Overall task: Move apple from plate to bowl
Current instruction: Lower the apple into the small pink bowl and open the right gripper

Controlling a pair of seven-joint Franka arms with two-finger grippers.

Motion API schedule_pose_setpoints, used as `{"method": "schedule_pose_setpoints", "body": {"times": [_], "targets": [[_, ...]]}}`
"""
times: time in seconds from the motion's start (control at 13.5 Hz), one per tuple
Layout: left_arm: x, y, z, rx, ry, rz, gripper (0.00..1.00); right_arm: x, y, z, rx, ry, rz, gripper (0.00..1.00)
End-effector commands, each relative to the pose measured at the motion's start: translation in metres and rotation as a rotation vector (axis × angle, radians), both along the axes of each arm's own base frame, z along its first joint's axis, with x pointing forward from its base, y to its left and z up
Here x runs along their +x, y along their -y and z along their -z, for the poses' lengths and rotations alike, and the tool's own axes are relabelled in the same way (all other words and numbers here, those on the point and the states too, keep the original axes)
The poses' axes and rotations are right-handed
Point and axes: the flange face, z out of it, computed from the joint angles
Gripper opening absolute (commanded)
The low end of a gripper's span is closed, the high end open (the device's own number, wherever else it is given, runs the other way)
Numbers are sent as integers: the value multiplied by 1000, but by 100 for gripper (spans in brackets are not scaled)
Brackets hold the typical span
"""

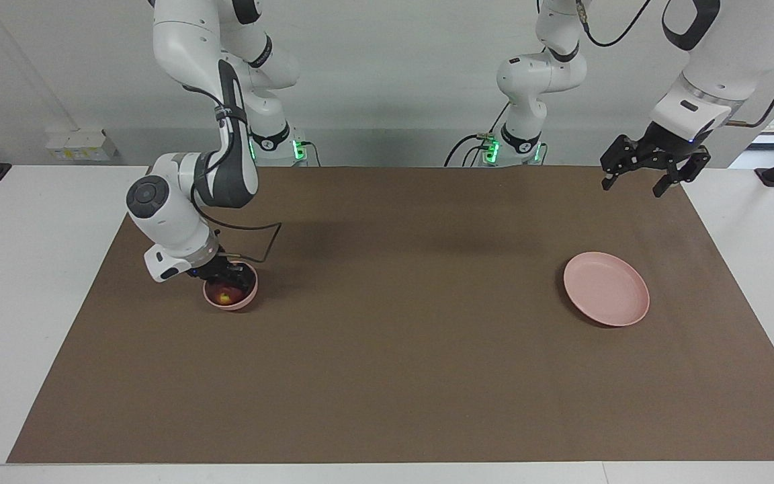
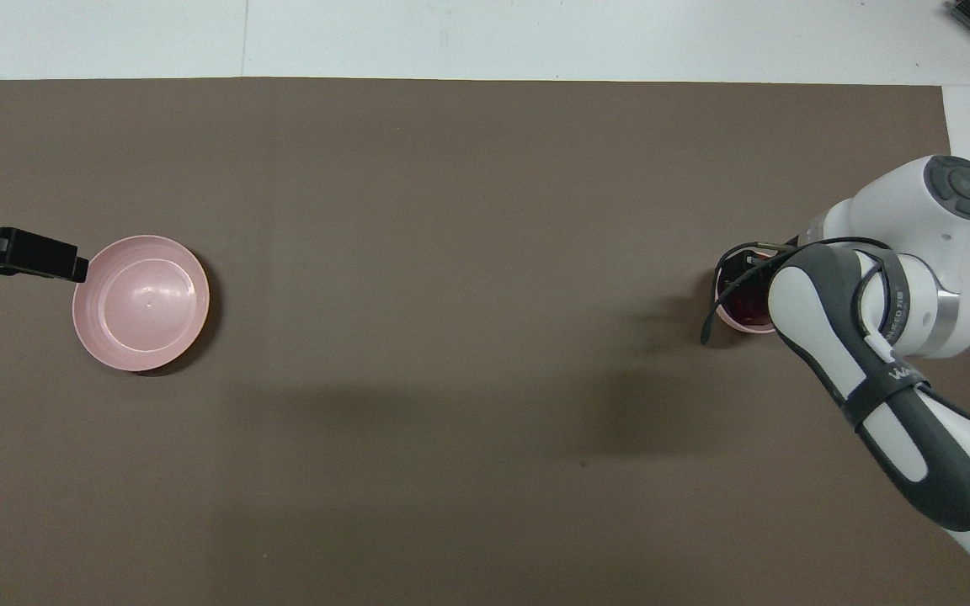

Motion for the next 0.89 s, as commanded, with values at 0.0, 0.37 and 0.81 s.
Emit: {"method": "schedule_pose_setpoints", "body": {"times": [0.0,0.37,0.81], "targets": [[-10,10,-17,22,-12,16,100,5,0,-14,-11,22,-11,100],[-11,-13,-28,22,-8,-26,100,0,4,-116,-41,100,-40,100],[-27,-8,-42,60,22,-12,100,-39,0,-258,-109,107,-85,100]]}}
